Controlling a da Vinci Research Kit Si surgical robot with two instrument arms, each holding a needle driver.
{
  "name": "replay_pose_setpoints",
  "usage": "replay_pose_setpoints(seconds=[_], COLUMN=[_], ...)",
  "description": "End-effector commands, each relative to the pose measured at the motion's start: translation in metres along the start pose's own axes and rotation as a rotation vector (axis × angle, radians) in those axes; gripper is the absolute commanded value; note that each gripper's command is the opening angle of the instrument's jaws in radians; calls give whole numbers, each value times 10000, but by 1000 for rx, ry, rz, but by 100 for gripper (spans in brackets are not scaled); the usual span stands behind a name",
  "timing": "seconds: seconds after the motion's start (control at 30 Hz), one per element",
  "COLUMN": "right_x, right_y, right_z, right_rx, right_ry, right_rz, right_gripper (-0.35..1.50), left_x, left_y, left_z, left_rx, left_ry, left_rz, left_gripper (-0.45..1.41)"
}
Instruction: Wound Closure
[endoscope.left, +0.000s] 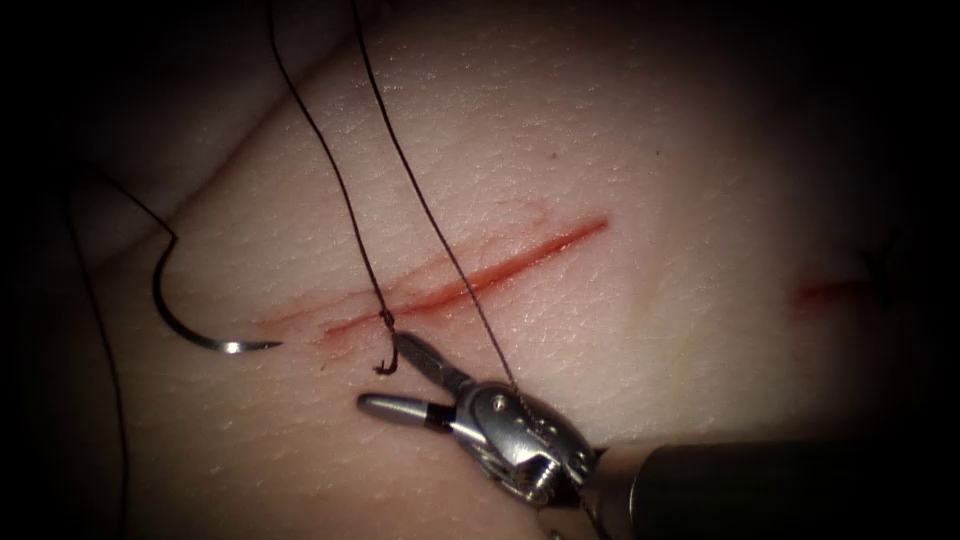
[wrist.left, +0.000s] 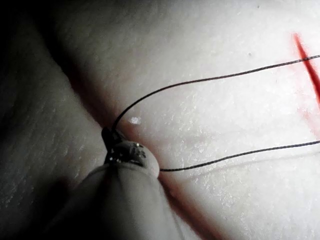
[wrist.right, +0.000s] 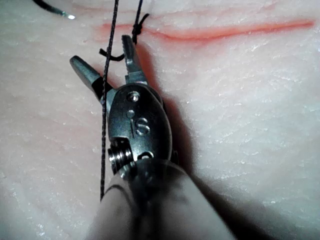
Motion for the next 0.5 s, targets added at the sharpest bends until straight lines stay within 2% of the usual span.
replay_pose_setpoints(seconds=[0.03,0.17,0.27,0.37,0.5], right_x=[-5,3,11,21,31], right_y=[-3,-13,-15,-8,13], right_z=[3,2,5,9,23], right_rx=[2,14,41,36,27], right_ry=[1,-24,-28,-34,-67], right_rz=[6,15,24,20,10], right_gripper=[123,131,116,115,111], left_x=[5,37,57,77,118], left_y=[3,0,1,3,12], left_z=[3,-19,-32,-47,-77], left_rx=[-5,-28,-40,-58,-104], left_ry=[17,84,127,172,243], left_rz=[-11,-55,-85,-116,-181], left_gripper=[-45,-45,-45,-45,-45])
